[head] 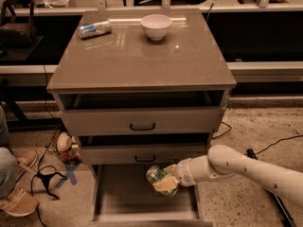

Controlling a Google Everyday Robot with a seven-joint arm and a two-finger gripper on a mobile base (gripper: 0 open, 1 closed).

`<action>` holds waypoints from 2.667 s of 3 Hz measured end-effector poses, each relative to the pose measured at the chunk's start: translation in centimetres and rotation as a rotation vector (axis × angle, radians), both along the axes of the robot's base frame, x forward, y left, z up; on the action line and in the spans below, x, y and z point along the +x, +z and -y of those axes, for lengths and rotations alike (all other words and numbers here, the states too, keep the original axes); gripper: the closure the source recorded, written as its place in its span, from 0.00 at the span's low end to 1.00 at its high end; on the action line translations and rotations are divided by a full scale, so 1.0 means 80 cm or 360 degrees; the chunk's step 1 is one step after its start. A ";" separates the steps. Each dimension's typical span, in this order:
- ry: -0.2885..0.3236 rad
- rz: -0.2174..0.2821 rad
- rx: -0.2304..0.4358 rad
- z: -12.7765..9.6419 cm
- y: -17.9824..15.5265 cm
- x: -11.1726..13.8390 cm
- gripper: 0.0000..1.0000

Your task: Place green can into bottom drawer

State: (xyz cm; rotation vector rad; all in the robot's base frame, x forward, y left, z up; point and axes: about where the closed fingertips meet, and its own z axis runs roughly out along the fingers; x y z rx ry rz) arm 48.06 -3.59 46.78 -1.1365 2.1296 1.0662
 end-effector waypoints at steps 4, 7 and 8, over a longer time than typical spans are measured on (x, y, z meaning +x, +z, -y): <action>-0.0144 -0.0052 -0.0209 -0.007 -0.111 0.008 1.00; -0.0225 -0.0184 -0.0299 -0.039 -0.233 0.020 1.00; -0.0222 -0.0205 -0.0299 -0.053 -0.255 0.027 1.00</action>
Offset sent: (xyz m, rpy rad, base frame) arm 0.0045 0.0027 -0.0391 -0.0683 0.0112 -0.0541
